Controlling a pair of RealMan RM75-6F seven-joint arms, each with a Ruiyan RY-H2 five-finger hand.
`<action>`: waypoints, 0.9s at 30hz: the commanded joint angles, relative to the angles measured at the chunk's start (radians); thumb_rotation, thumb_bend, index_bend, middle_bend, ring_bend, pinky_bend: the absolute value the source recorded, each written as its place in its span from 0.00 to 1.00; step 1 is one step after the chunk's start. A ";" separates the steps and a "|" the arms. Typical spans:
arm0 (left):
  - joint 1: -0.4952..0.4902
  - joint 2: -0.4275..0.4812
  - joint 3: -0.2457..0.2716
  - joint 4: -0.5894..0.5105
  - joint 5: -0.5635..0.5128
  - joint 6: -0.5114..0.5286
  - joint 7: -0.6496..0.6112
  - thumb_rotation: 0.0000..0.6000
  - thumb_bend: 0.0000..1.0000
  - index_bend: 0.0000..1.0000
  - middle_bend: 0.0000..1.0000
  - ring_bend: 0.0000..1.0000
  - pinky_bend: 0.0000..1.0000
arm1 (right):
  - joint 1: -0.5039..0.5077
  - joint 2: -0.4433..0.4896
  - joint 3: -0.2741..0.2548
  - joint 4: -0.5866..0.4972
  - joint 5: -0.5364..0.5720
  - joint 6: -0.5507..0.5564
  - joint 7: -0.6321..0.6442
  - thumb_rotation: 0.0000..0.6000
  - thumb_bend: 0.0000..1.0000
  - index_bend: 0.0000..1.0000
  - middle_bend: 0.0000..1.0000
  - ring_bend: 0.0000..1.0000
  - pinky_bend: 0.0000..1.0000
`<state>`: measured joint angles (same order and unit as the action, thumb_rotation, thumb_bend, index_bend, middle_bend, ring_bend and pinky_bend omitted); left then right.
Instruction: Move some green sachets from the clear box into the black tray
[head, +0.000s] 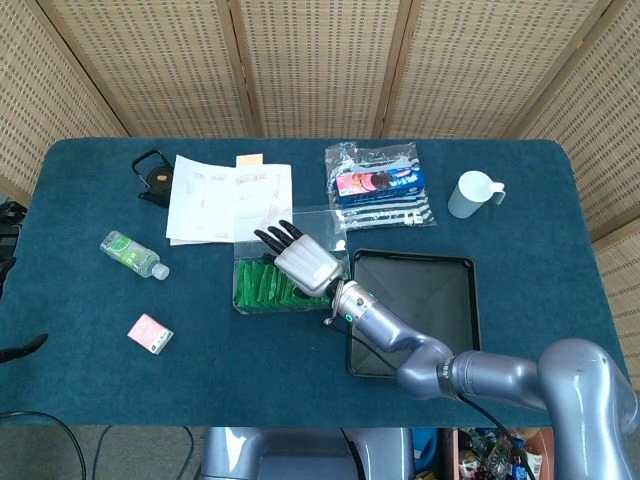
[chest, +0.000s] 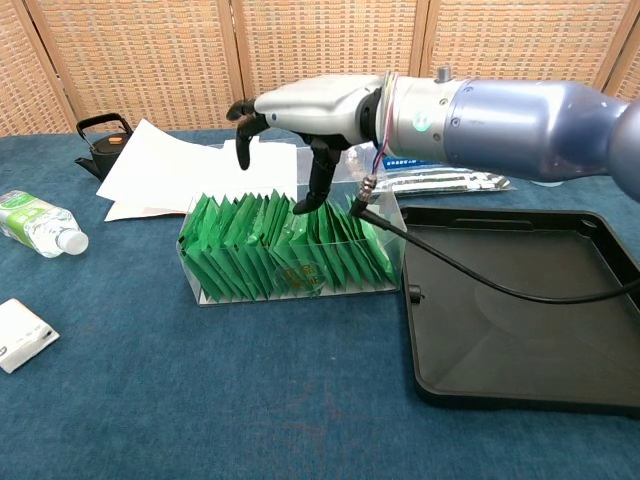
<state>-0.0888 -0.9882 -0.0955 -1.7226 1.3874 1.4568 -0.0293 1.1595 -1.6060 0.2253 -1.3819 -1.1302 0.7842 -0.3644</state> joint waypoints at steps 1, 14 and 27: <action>0.000 0.000 -0.001 0.000 -0.002 0.000 -0.001 1.00 0.11 0.00 0.00 0.00 0.00 | 0.008 -0.019 -0.010 0.028 -0.024 -0.006 0.004 1.00 0.36 0.33 0.00 0.00 0.00; -0.001 0.003 -0.001 0.003 -0.004 -0.002 -0.008 1.00 0.11 0.00 0.00 0.00 0.00 | 0.010 -0.047 -0.024 0.078 -0.043 -0.018 -0.009 1.00 0.36 0.40 0.00 0.00 0.00; -0.001 0.004 0.000 0.001 -0.002 -0.002 -0.009 1.00 0.11 0.00 0.00 0.00 0.00 | 0.002 -0.074 -0.036 0.113 -0.038 -0.023 -0.030 1.00 0.36 0.43 0.00 0.00 0.00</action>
<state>-0.0900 -0.9844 -0.0952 -1.7220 1.3858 1.4551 -0.0382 1.1616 -1.6793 0.1895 -1.2700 -1.1678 0.7608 -0.3936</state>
